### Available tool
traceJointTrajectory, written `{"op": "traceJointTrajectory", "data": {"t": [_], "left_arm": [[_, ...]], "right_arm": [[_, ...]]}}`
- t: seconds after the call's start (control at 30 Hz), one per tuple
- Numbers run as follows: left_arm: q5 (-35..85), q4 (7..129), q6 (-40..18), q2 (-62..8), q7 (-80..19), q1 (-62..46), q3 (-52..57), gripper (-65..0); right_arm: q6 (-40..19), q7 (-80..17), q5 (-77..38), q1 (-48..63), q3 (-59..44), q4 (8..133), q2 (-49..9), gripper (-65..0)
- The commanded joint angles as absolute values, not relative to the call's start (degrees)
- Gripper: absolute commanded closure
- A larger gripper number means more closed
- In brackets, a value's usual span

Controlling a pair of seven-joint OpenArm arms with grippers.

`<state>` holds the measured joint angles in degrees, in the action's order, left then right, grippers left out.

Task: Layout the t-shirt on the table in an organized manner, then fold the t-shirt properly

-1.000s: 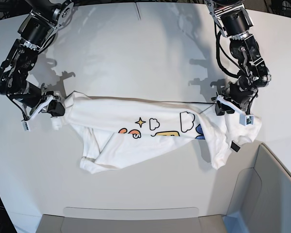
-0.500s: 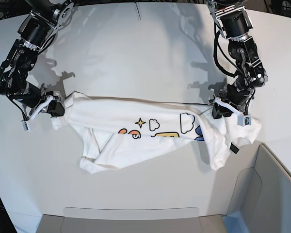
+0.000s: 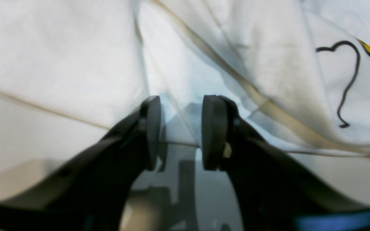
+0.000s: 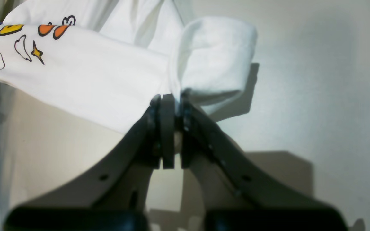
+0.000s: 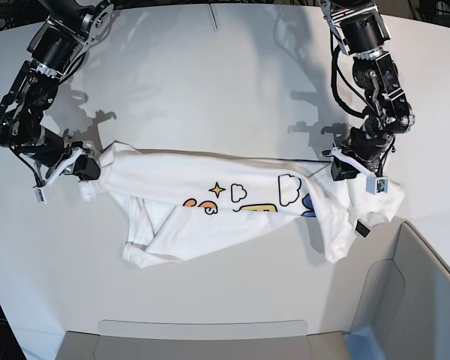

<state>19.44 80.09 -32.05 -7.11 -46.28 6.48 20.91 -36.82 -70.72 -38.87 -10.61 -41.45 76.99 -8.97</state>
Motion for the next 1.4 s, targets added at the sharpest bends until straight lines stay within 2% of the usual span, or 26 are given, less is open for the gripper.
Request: {"op": "traceJointTrajectory", "data": {"t": [0.0,0.1,0.37,0.5,0.53,0.77,1.13,1.37], "left_arm": [[20.2,81.0,-32.6,-7.5,-45.4,7.3,18.8,-12.9],[20.2,80.8,-32.5,-7.6,-45.1,7.1,14.5,-7.7],[20.2,77.1,-32.5,-7.8,-44.7,7.6,12.9,-12.4],[20.2,77.1,-32.4,-7.8,-45.1,7.6,14.6,-1.1],[20.2,77.1,-32.4,-7.8,-45.3,7.6,15.5,0.0],[20.3,84.3,-32.4,-7.7,-45.5,7.2,21.8,0.0],[20.4,93.5,-32.5,-7.6,-50.5,7.1,22.6,0.0],[20.4,105.3,-32.5,-7.6,-50.6,5.9,27.0,0.0]], "right_arm": [[-36.9,-69.8,-40.2,-11.8,-41.5,78.1,-9.7,0.0],[-36.9,-69.8,-40.2,-11.8,-41.5,78.1,-9.7,0.0],[-36.9,-69.9,-40.7,-11.6,-41.6,78.1,-9.9,0.0],[-36.9,-69.9,-41.6,-11.4,-41.7,78.1,-10.1,0.0],[-36.9,-69.9,-41.6,-11.4,-41.7,78.1,-10.1,0.0],[-36.9,-69.9,-41.7,-11.4,-41.6,78.1,-10.1,0.0],[-36.9,-69.9,-41.7,-11.4,-41.6,78.1,-10.0,0.0],[-36.9,-69.9,-41.7,-11.5,-41.7,78.1,-10.1,0.0]]}}
